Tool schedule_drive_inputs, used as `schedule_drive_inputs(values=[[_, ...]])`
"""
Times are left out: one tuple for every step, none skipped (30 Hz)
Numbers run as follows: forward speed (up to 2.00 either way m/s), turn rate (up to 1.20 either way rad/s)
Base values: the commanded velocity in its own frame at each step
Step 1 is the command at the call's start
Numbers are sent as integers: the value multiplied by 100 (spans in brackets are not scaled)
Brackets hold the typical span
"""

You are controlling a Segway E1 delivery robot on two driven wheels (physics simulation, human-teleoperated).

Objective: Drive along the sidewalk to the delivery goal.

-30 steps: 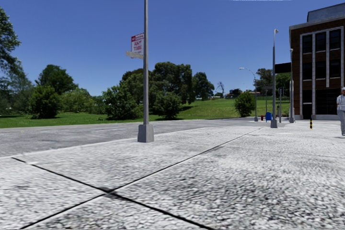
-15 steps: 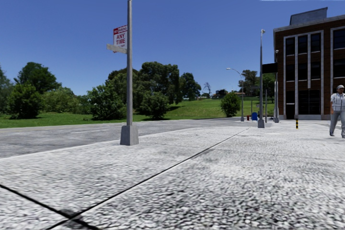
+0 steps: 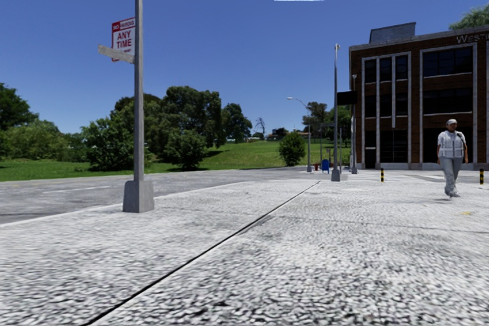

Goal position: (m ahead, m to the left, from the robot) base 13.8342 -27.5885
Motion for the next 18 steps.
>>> schedule_drive_inputs(values=[[103,-47],[104,-47],[105,-47],[105,-47],[105,-47],[105,-47],[105,-47],[105,-47],[105,-46],[105,-42],[105,-42],[105,-41],[105,-41],[105,-41],[105,-41],[105,-41],[107,-41],[107,-41]])
